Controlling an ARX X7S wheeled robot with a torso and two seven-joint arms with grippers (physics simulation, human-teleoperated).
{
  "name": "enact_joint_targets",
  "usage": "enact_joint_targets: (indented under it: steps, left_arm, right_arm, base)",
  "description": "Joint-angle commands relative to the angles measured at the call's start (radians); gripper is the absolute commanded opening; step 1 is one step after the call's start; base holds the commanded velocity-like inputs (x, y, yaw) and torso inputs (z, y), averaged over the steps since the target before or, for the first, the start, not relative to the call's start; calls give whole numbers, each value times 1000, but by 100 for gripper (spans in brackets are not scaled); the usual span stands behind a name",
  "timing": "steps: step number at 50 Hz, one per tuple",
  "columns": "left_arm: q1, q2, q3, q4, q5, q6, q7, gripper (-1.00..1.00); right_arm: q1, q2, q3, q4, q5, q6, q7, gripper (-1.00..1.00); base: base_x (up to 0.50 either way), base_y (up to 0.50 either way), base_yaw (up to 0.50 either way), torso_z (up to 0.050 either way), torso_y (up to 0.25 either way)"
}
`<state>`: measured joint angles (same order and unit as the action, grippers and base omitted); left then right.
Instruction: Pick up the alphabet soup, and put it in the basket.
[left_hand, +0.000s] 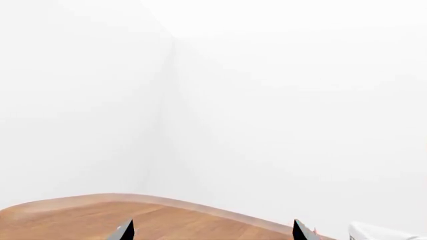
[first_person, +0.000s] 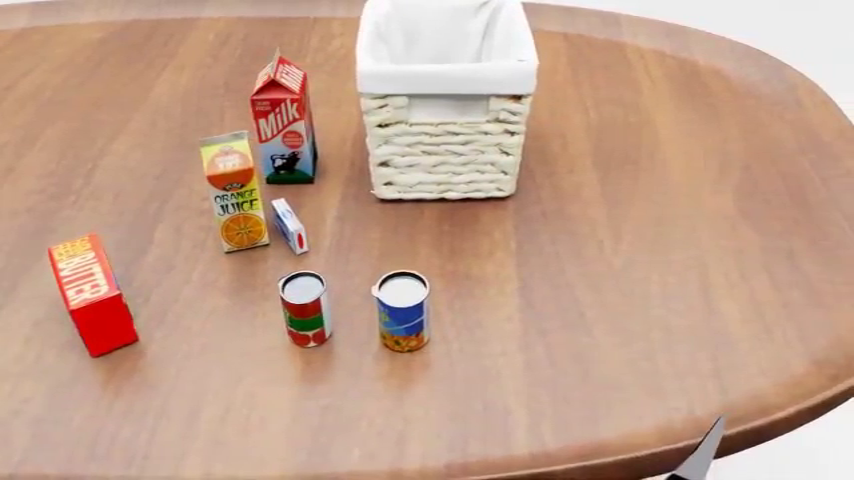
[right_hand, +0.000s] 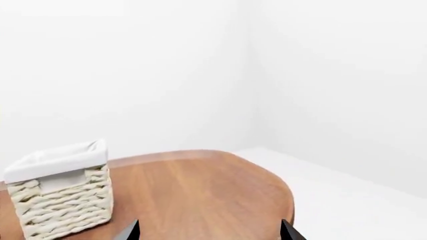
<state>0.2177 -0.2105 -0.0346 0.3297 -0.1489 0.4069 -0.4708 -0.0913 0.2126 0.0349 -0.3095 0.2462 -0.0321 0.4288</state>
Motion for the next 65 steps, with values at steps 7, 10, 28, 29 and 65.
enact_joint_targets:
  steps: [7,10,28,29,65]
  left_arm:
    - [-7,-9,8,-18,-6,7,-5,100]
    - [-5,-10,11,-13,-5,6,-7,100]
    - [0,-18,19,-3,-5,3,-16,100]
    - [3,-18,19,2,-4,3,-17,100]
    - [6,-31,36,3,-2,10,-32,100]
  right_arm:
    - [5,10,-21,-5,-9,27,14,100]
    - [4,12,-26,-7,-17,22,15,100]
    - [-13,23,-26,-18,32,-11,-10,100]
    - [-15,25,-27,-20,34,-14,-13,100]
    - [-12,35,-34,-13,51,-22,1,100]
  base:
    - [0,0,0,0,0]
    - [0,0,0,0,0]
    - [135,0,0,0,0]
    - [266,0,0,0,0]
    - [278,-29,0,0,0]
